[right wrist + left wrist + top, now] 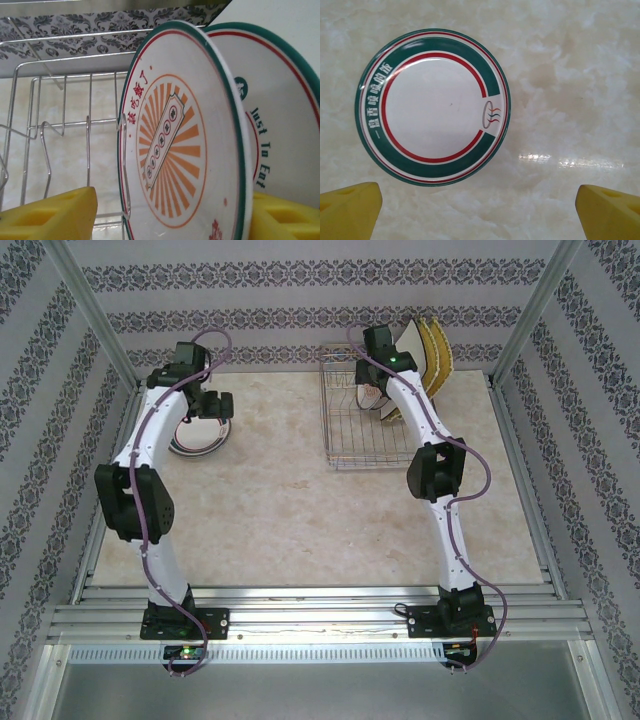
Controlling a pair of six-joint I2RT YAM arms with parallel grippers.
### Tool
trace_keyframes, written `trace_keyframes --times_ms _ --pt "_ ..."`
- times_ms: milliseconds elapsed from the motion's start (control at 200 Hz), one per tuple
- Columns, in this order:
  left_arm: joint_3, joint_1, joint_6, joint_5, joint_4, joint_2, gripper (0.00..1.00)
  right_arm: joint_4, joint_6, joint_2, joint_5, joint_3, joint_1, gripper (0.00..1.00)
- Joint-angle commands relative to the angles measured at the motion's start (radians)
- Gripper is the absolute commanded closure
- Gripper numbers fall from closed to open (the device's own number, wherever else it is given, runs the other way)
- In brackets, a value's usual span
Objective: Unload the plates from the dish rack
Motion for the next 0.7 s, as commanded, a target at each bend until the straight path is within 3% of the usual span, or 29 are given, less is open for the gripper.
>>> trace_keyframes --times_ms 0,320,405,694 --pt "0.043 -0.018 0.01 -0.011 -0.054 0.034 0.0 0.045 0.026 0.03 0.029 0.031 -0.005 0.41" --pt "0.046 -0.031 0.003 0.001 -0.058 0.053 0.0 0.053 0.046 0.051 -0.004 0.052 0.0 0.66" --pt "0.035 -0.033 0.004 -0.002 -0.057 0.047 0.0 0.052 0.057 0.04 -0.024 0.051 0.0 0.78" --pt "0.013 -0.033 0.004 -0.001 -0.046 0.028 0.0 0.039 0.033 -0.054 -0.004 0.021 0.01 0.93"
